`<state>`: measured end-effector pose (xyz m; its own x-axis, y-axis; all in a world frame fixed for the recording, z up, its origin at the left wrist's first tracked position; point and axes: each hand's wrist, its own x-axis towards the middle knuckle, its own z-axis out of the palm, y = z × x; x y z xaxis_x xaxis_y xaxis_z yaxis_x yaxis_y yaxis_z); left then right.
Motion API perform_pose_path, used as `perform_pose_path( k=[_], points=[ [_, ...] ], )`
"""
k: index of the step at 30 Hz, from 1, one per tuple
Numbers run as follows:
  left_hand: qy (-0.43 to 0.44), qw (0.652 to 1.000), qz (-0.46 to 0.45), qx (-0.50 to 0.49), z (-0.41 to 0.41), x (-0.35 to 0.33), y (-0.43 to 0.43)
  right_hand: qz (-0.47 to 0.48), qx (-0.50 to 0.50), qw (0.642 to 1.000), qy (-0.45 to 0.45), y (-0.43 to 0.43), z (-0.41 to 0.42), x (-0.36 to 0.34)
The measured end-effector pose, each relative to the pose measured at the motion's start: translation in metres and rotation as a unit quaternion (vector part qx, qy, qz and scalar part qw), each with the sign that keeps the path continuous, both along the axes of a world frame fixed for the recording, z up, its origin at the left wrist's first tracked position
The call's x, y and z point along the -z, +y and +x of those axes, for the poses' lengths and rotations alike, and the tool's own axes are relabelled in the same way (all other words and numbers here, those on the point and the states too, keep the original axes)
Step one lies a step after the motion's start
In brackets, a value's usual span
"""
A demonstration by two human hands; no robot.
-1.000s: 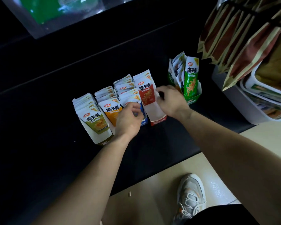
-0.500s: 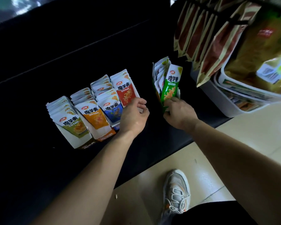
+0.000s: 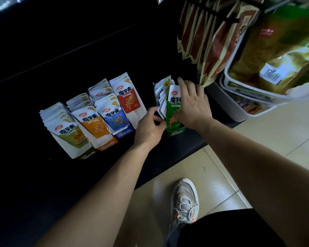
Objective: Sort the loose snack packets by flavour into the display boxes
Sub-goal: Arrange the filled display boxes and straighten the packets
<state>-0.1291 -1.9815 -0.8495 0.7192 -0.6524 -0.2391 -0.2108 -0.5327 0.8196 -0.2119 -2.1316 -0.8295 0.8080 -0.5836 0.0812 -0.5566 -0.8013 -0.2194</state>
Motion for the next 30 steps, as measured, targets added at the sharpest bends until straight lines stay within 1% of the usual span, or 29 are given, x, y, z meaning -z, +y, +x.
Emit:
perform_pose_path(
  k=[4, 8, 11, 13, 15, 16, 18, 19, 21, 22, 23, 26, 28, 30],
  points=[
    [-0.002, 1.0, 0.007, 0.015, 0.006, -0.003, 0.0, -0.055, -0.028, 0.997, 0.035, -0.012, 0.007, -0.002],
    [-0.019, 1.0, 0.002, 0.008, 0.012, -0.005, -0.003, -0.047, -0.103, 0.994, -0.009, -0.022, -0.002, -0.007],
    [-0.033, 0.999, -0.026, -0.024, 0.012, -0.005, -0.009, -0.096, -0.145, 0.985, -0.008, -0.027, -0.004, -0.017],
    [-0.044, 0.998, -0.031, -0.033, 0.012, -0.005, -0.014, -0.117, -0.181, 0.975, 0.056, -0.024, 0.0, -0.024],
    [-0.071, 0.997, -0.027, -0.031, 0.015, -0.005, -0.018, -0.091, -0.205, 0.965, 0.137, -0.017, 0.002, -0.019],
    [-0.084, 0.996, -0.027, -0.032, 0.017, -0.005, -0.02, -0.064, -0.201, 0.964, 0.162, -0.013, 0.003, -0.013],
    [-0.105, 0.993, -0.03, -0.035, 0.02, -0.007, -0.023, -0.012, -0.166, 0.976, 0.139, -0.007, 0.003, -0.002],
    [-0.118, 0.992, -0.03, -0.032, 0.022, -0.007, -0.025, -0.014, -0.143, 0.984, 0.109, -0.006, 0.003, 0.0],
    [-0.138, 0.99, -0.031, -0.018, 0.026, -0.007, -0.029, -0.078, -0.116, 0.988, 0.061, -0.009, 0.006, 0.0],
    [-0.142, 0.989, -0.033, -0.011, 0.028, -0.007, -0.031, -0.104, -0.119, 0.986, 0.054, -0.011, 0.008, -0.001],
    [-0.149, 0.988, -0.033, -0.005, 0.03, -0.007, -0.032, -0.111, -0.132, 0.983, 0.061, -0.014, 0.01, -0.002],
    [-0.184, 0.982, -0.033, 0.012, 0.035, -0.006, -0.035, -0.058, -0.158, 0.983, 0.075, -0.018, 0.016, -0.003],
    [-0.158, 0.986, -0.042, 0.01, 0.036, -0.004, -0.033, -0.022, -0.143, 0.987, 0.068, -0.019, 0.018, -0.002],
    [-0.1, 0.993, -0.069, -0.013, 0.037, -0.002, -0.027, 0.022, -0.122, 0.991, 0.057, -0.016, 0.019, -0.001]
  ],
)
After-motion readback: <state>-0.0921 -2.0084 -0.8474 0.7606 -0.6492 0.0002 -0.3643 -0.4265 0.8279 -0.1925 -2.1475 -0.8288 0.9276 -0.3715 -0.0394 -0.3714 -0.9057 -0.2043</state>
